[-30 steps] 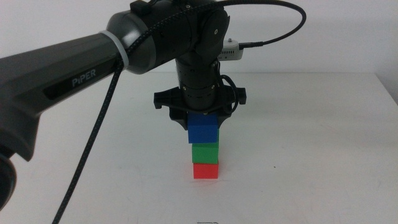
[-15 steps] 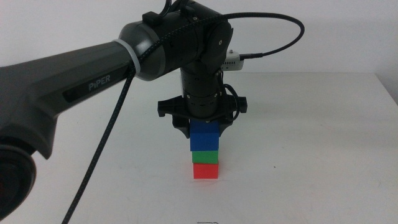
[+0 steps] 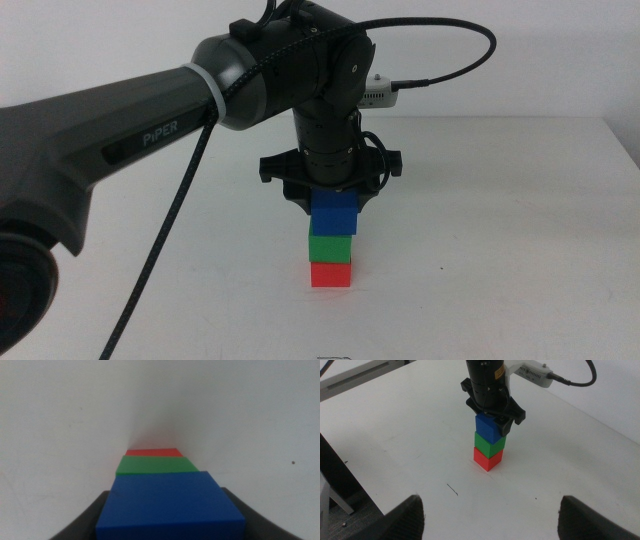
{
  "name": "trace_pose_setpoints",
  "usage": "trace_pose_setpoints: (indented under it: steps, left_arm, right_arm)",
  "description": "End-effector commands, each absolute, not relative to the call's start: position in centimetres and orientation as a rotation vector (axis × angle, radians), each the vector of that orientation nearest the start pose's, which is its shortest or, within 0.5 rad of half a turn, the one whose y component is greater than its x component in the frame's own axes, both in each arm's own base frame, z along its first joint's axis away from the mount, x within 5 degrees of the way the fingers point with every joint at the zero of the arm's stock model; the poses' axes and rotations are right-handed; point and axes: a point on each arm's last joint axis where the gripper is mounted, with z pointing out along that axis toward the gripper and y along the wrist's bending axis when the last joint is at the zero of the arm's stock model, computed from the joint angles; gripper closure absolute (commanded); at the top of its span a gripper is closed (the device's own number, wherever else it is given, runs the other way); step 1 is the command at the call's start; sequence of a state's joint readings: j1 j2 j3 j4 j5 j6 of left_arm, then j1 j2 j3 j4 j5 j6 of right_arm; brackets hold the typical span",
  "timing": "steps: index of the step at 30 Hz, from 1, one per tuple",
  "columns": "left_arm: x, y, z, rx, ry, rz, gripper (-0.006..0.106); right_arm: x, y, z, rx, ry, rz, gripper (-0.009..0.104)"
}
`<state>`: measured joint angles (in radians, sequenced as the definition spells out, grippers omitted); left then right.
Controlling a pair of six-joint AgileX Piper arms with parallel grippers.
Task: Stack red cubes first, then green, then blue cubes in a specific spot.
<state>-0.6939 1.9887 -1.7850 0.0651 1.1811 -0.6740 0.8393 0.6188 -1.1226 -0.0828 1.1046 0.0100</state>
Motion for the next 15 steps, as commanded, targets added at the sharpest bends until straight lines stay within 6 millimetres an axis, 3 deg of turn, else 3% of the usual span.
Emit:
trace_pose_setpoints:
  steps: [1, 15]
  left_arm:
    - [32.71, -26.55, 30.19, 0.05, 2.795, -0.266, 0.09]
    - [32.65, -26.45, 29.91, 0.099, 2.814, -0.232, 0.09]
  right_arm:
    - [5.23, 4.65, 44.32, -0.813, 1.848, 0.422, 0.015]
    - [5.23, 4.65, 44.32, -0.813, 1.848, 0.422, 0.015]
